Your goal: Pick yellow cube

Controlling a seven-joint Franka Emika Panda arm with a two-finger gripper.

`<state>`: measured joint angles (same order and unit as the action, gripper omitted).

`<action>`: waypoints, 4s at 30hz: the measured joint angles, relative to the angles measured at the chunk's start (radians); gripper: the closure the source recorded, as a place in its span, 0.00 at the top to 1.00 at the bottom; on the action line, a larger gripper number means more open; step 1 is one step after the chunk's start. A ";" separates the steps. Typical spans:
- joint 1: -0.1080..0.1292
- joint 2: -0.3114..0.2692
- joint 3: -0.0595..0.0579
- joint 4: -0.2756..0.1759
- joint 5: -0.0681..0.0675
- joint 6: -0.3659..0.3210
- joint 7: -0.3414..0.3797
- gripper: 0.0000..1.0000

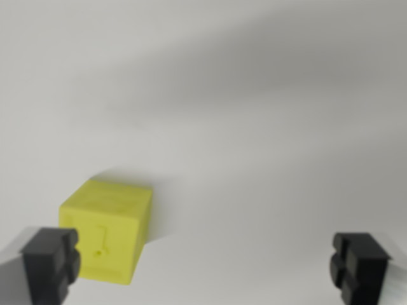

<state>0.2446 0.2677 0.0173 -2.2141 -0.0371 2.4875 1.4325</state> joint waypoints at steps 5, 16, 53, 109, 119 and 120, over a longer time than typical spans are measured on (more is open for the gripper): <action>0.024 0.022 0.000 -0.007 0.001 0.027 0.042 1.00; 0.076 0.076 0.000 -0.014 0.005 0.086 0.134 1.00; 0.179 0.279 -0.001 0.019 0.014 0.253 0.314 1.00; 0.180 0.064 -0.001 -0.016 0.026 0.074 0.308 0.00; 0.181 0.011 -0.001 -0.014 0.029 0.019 0.307 0.00; 0.181 0.006 -0.001 -0.014 0.029 0.013 0.307 0.00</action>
<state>0.4251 0.2738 0.0167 -2.2281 -0.0084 2.5005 1.7392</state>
